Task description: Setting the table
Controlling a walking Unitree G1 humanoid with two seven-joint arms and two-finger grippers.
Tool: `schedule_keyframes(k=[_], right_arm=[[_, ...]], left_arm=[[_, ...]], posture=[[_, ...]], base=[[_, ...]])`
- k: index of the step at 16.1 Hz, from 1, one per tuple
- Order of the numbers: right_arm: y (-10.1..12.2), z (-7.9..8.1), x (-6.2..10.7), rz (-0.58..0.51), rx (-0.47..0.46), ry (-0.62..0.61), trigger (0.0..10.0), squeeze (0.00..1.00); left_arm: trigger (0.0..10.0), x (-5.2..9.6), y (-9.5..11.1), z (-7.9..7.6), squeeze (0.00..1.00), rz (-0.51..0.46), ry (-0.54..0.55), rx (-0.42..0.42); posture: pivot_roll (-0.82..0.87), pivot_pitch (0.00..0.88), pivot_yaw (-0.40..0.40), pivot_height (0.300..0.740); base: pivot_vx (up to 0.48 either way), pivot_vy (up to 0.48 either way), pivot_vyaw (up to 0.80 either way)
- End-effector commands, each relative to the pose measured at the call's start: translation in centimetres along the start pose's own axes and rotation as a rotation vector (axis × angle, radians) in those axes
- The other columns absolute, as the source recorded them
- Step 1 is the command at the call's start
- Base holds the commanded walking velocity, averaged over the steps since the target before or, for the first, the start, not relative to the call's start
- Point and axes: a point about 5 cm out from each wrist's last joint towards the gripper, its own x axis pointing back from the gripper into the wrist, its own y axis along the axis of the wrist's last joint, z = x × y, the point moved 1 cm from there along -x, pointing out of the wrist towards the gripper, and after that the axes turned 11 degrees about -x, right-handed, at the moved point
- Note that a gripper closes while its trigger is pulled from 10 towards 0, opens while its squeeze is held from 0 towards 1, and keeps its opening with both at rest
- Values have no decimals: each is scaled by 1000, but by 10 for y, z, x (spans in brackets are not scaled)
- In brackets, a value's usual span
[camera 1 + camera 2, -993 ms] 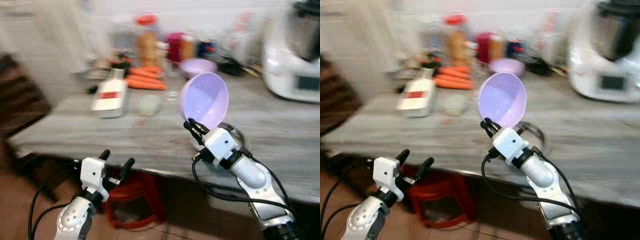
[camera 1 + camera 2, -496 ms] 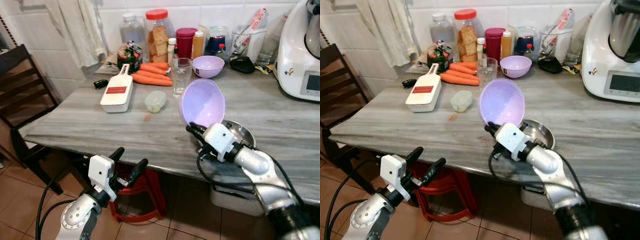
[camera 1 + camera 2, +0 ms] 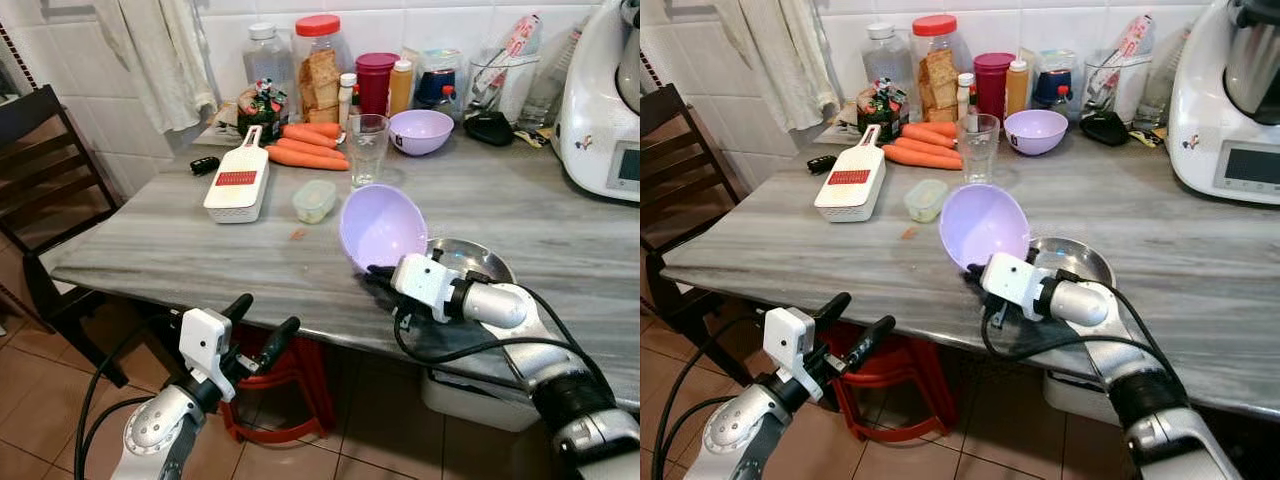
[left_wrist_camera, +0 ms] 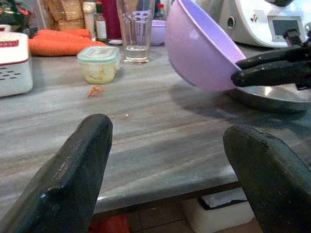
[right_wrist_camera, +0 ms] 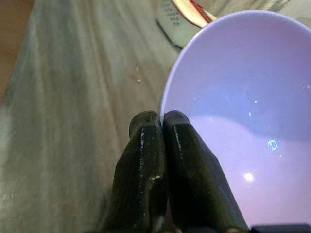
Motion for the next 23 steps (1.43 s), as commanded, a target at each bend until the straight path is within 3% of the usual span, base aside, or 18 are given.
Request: schedule_keyframes(k=[1, 3, 4, 5, 6, 17, 23], right_arm=[[3, -1, -2, 6, 26, 25, 10000, 0], [1, -1, -2, 8, 24, 30, 10000, 31], [-1, -2, -2, 12, 31, 30, 10000, 490], [-2, -2, -2, 12, 33, 31, 10000, 776], [-3, -3, -1, 11, 38, 27, 10000, 1000], [-1, -15, 1, 2, 85, -60, 10000, 1000], [21, -37, 10, -139, 24, -236, 10000, 1000]], left_arm=[[10000, 1, -2, 2, 0, 6, -2, 7], [10000, 1, -4, 1, 0, 5, -11, 11], [10000, 1, -5, 1, 0, 6, -20, 8], [10000, 1, -5, 1, 0, 6, -22, 9], [10000, 1, -7, 1, 0, 9, -27, 12], [10000, -1, -7, -2, 0, -11, -73, 27], [10000, -2, -5, 1, 0, -19, -69, 27]], posture=[[-9, 0, 102, 740], [-4, 0, 100, 740], [-7, 0, 105, 740], [-7, 0, 105, 740], [-11, 0, 109, 740], [-7, 0, 114, 740], [-10, 0, 123, 740]], base=[[0, 0, 0], [0, 0, 0], [0, 0, 0], [0, 0, 0], [0, 0, 0], [0, 0, 0], [0, 0, 0]])
